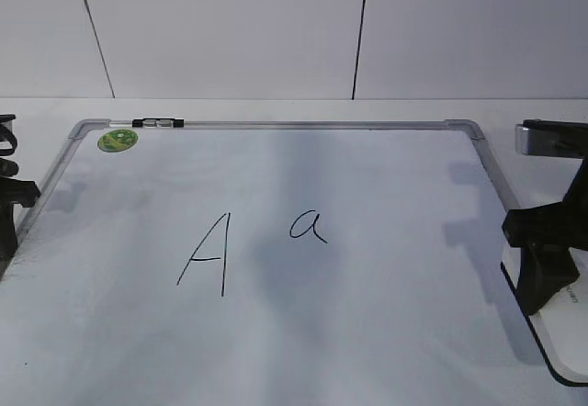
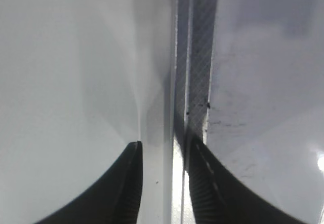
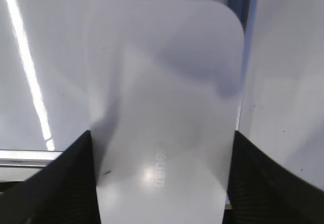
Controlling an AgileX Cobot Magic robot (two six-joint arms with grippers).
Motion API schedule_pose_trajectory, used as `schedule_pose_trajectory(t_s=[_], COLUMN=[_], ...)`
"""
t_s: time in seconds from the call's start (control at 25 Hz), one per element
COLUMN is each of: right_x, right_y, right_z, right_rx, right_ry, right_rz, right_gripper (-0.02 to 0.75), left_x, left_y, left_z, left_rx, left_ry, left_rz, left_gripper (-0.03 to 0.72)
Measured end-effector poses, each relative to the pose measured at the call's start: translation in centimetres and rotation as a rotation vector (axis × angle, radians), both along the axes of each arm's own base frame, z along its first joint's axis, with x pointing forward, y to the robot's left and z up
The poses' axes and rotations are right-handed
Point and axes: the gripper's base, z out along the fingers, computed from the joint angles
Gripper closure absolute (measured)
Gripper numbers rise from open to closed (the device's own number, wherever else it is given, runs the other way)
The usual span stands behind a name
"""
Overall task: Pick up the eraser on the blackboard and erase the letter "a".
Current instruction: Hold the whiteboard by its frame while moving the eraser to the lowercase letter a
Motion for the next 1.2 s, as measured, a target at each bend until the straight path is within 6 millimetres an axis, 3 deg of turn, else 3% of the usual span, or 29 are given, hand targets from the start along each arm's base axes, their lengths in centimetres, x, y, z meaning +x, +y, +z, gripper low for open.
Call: schedule_pose_trajectory(t_s=[0.32,0.48,0.56,0.92,1.2], right_x=[0.0,0.0,0.0,0.0,1.4], right_y=[0.0,0.0,0.0,0.0,0.4], right_z=[0.0,0.0,0.0,0.1,1.7], right_rx=[0.002,0.002,0.002,0.004,0.023], right_ry=[0.0,0.0,0.0,-0.003,-0.072], right_rz=[0.001,0.001,0.001,0.021,0.052], right_gripper=[0.182,0.182,0.182,0.182,0.182], left_x=[0.1,0.1,0.1,0.1,0.1], left_y=[0.0,-0.1,-0.1,-0.1,-0.1], left_z=[-0.2,-0.2,-0.2,-0.1,-0.1], left_rx=[-0.007,-0.02,-0.02,-0.022,-0.022], left_ry=[0.02,0.024,0.025,0.027,0.027], left_rz=[0.005,0.013,0.013,0.014,0.014], left_gripper=[0.471,0.629,0.668,0.672,0.672])
